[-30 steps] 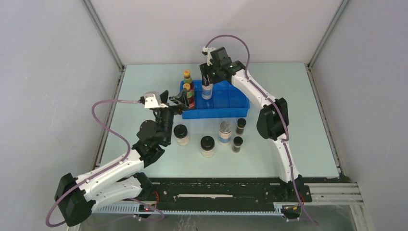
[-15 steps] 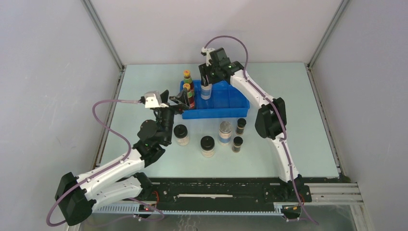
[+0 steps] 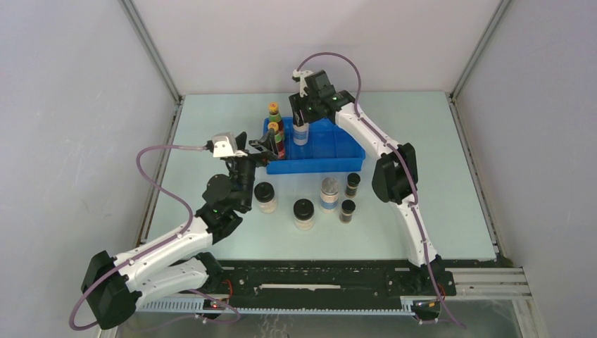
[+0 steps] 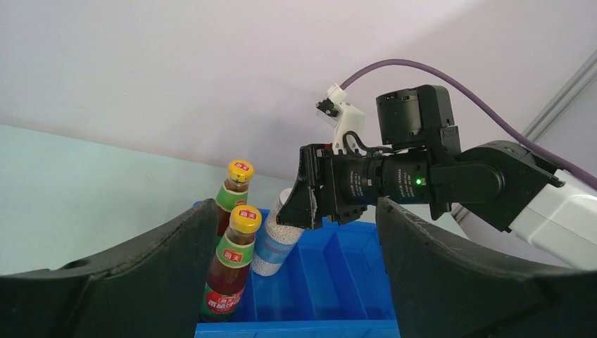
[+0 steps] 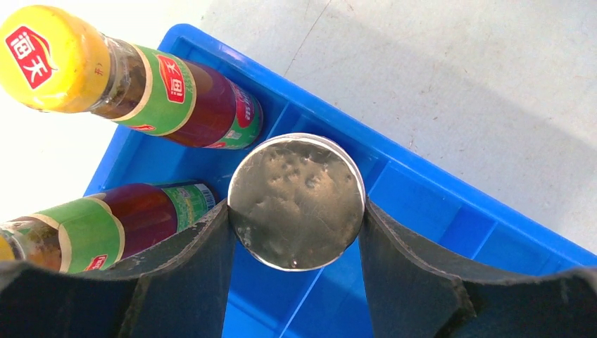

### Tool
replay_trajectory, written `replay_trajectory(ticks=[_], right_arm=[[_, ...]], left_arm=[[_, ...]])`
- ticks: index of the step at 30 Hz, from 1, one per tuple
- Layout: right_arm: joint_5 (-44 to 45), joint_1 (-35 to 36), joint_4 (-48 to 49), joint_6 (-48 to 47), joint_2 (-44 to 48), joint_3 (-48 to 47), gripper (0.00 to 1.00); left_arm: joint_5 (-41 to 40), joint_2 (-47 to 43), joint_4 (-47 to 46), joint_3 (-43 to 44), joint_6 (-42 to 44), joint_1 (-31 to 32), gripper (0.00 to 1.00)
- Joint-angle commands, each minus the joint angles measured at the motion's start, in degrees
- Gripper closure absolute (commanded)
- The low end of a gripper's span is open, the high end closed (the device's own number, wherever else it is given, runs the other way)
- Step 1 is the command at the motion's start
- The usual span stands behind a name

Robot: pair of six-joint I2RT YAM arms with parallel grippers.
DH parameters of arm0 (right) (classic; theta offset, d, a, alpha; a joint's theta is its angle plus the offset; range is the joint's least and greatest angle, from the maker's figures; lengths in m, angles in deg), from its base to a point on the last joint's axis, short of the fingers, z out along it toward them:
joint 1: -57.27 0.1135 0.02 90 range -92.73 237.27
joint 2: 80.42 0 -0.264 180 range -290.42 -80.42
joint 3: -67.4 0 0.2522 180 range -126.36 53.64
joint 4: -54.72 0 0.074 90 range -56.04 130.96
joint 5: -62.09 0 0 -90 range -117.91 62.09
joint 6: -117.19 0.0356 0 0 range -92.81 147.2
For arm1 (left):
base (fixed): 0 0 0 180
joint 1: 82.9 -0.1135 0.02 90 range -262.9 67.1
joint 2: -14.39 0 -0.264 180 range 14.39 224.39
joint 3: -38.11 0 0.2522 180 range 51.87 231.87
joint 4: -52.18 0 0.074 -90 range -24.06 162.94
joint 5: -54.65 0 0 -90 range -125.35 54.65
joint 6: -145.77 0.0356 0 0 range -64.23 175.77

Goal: Organize the condiment bottles
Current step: Place the bottle in the storage box.

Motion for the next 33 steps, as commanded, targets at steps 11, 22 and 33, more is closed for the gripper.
replay_trajectory(ticks=[11, 22, 33], right_arm=[[-0.1, 0.8, 2.6, -1.0, 0.2, -2.5, 0.23], [0.4, 1.3, 2.4, -2.3, 2.0, -2.5, 0.2], [2.6, 1.5, 1.7, -1.5, 7.9, -0.7, 0.17]], left_arm=[[-1.3, 0.3, -1.4, -0.8, -1.0, -0.5, 0.13], [-0.9, -0.2, -0.4, -0.5, -1.4, -0.4, 0.13], [0.0, -3.1, 5.7, 1.3, -0.6, -0.5, 0.1]])
